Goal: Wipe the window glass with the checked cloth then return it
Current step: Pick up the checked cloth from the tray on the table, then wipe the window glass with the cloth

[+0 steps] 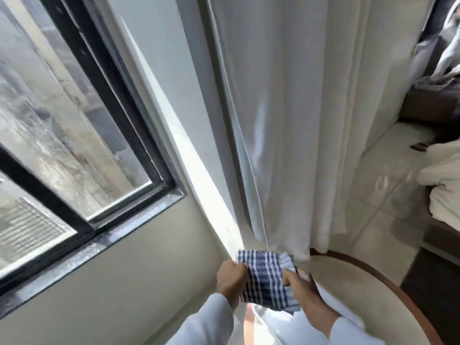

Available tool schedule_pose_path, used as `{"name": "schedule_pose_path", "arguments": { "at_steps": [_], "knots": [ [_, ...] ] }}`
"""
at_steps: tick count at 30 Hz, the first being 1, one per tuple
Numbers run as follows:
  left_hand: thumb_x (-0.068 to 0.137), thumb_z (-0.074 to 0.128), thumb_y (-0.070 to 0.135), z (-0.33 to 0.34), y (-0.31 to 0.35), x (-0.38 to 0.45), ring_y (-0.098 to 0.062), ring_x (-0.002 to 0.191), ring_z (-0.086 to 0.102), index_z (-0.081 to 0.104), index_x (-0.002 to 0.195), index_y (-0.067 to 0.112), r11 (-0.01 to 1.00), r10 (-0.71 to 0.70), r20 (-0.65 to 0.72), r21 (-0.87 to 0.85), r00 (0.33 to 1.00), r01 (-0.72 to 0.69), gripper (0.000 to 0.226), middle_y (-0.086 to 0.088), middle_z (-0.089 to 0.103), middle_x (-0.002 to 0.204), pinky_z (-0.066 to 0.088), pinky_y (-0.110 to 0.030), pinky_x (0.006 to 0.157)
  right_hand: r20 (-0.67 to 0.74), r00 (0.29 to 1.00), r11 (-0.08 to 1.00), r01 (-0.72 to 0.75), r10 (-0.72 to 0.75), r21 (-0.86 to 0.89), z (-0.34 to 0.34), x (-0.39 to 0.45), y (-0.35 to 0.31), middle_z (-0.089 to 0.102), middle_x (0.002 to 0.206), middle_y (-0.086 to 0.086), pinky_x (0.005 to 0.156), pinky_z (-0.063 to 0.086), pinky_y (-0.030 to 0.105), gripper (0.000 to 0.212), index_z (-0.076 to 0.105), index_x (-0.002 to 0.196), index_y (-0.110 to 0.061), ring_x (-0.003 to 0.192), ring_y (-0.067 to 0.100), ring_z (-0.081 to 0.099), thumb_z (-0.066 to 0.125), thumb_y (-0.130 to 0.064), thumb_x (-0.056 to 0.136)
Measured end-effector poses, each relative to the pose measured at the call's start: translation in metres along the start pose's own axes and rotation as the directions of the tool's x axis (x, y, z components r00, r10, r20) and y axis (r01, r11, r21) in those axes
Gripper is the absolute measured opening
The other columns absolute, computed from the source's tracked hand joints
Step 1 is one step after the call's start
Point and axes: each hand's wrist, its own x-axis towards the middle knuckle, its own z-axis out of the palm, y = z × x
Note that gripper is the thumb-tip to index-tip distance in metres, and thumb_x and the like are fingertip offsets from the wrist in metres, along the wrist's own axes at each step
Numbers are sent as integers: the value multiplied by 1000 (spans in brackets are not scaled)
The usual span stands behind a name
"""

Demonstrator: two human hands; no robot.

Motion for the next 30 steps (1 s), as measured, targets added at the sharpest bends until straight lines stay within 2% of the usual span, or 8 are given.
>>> {"name": "schedule_pose_path", "arguments": {
  "at_steps": [4,8,11,15,17,23,27,30],
  "knots": [
    [97,56,16,-114,72,-47,-25,74,59,67,75,9,993,114,-125,-16,986,-117,25,-2,60,76,34,-32,63,150,975,986,162,-164,28,50,-64,-122,44,49,-6,43,33,18,26,48,48,-22,36,7,40,63,-28,68],
    [100,60,16,-228,132,-99,-23,82,63,71,82,5,963,217,-247,-104,945,-248,23,-10,77,93,42,-35,69,335,899,957,289,-283,33,96,-137,-235,46,57,-1,49,39,22,33,48,52,-25,51,20,47,62,-22,82],
    [104,62,12,-300,170,-129,-31,95,75,78,102,-5,921,257,-341,-198,904,-336,24,-22,82,110,58,-41,82,428,813,915,391,-394,99,125,-190,-309,47,58,0,51,37,23,15,51,62,-22,51,20,46,59,-24,74],
    [109,56,10,-379,205,-178,-12,78,69,75,94,9,840,313,-415,-297,854,-453,24,-2,79,91,53,-18,54,505,709,859,488,-493,154,161,-254,-383,43,56,-6,51,39,23,18,49,54,-24,52,16,41,58,-23,69],
    [111,54,13,-414,218,-203,-11,83,71,74,105,9,786,339,-461,-340,820,-516,21,0,78,95,53,-17,55,552,644,830,527,-530,182,179,-284,-414,42,58,-6,59,37,29,20,47,54,-25,60,19,39,59,-26,70],
    [114,51,25,-518,239,-253,-30,109,74,59,128,12,581,482,-631,-289,608,-761,20,-11,75,119,63,-39,81,744,368,793,500,-558,348,244,-356,-488,73,107,20,83,58,45,33,72,107,-14,92,36,71,65,-37,83],
    [117,46,41,-586,245,-261,-5,89,76,58,124,14,435,569,-731,-122,377,-892,31,0,76,103,62,-23,70,835,135,838,215,-534,501,302,-396,-520,77,108,14,89,61,48,34,74,120,-12,98,32,75,62,-38,100],
    [116,43,47,-635,238,-253,-4,74,74,58,117,18,409,611,-760,65,220,-910,32,-4,75,89,63,-32,63,879,26,878,81,-476,472,354,-420,-524,74,111,15,94,57,45,36,77,116,-8,102,32,72,67,-38,98]
  ]
}}
